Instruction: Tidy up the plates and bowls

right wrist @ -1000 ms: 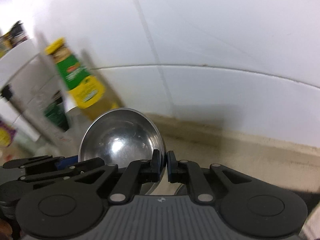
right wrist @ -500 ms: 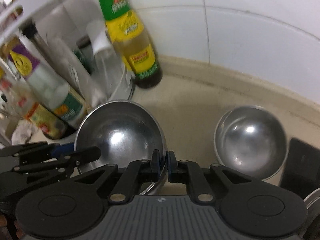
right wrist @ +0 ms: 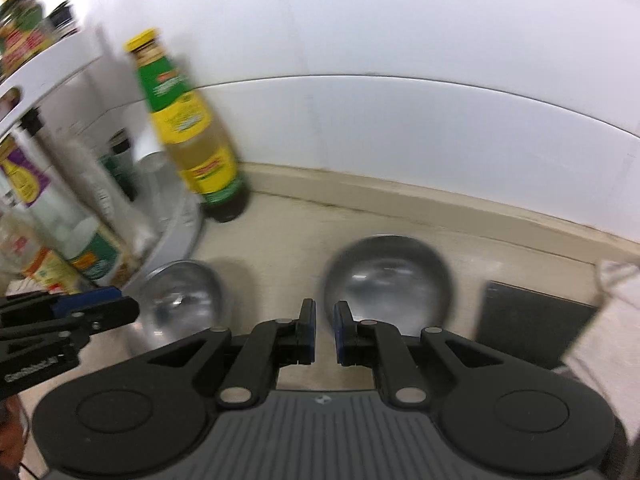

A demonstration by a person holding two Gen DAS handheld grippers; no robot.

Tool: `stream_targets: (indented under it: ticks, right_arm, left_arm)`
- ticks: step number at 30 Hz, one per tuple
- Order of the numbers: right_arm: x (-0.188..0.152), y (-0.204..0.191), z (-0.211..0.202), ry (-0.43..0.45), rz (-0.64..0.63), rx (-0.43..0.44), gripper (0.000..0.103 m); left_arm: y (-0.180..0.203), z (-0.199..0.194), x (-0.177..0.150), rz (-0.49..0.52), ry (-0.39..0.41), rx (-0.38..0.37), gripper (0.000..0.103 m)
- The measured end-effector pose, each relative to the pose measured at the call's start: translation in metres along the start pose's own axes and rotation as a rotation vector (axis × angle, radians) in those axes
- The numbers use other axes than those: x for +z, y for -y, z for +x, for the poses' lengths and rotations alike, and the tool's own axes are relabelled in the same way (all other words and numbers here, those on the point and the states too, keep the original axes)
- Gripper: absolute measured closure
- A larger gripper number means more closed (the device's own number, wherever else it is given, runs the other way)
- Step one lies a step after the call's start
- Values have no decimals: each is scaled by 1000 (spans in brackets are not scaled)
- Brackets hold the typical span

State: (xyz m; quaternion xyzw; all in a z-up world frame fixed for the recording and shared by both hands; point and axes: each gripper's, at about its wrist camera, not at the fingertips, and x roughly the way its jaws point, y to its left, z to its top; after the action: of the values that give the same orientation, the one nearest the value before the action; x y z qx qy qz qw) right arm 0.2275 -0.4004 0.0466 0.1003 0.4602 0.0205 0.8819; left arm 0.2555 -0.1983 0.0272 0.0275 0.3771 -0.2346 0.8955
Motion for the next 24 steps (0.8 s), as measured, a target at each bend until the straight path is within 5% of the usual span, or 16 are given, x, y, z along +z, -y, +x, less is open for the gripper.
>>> stream_targets:
  ticks: [6,19,24]
  right_arm:
    - [-3,41,0,1,66,-65,92]
    - [-3,77,62,-79,115,-8,89]
    - [-6,76,71,-80,88,2,88]
  left_arm:
    - [59,38,17,113,-24,-55,61]
    - [96,154,12,144,-185,37,59]
    - [94,164,4,185,-195,65,73]
